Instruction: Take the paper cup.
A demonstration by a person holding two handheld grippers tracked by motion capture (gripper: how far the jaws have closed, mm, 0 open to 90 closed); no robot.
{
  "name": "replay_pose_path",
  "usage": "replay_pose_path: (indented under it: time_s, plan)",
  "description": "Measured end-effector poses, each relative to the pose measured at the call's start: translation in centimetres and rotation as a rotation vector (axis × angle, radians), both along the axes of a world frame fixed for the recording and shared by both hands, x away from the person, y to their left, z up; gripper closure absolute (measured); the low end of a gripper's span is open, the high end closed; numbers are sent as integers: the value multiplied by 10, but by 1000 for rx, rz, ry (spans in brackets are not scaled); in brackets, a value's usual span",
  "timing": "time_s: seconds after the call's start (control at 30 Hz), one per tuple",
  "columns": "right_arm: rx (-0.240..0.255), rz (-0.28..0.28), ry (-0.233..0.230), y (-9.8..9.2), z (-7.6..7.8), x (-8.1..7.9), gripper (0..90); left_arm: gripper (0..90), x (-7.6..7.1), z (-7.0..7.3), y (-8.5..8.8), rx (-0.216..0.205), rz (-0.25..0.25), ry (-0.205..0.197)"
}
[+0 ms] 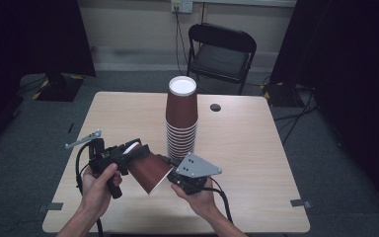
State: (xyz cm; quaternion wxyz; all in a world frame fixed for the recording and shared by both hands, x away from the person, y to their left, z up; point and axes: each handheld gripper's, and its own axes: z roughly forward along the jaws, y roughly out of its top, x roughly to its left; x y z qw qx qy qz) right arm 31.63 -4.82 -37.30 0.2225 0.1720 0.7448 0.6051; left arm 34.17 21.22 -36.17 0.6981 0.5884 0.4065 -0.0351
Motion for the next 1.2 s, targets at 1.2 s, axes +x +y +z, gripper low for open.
replay_pose_path:
  time_s: [1.2]
  plan:
    - [-118, -29, 360, -54, -32, 15, 859, 167, -14, -10, -12, 368, -106, -271]
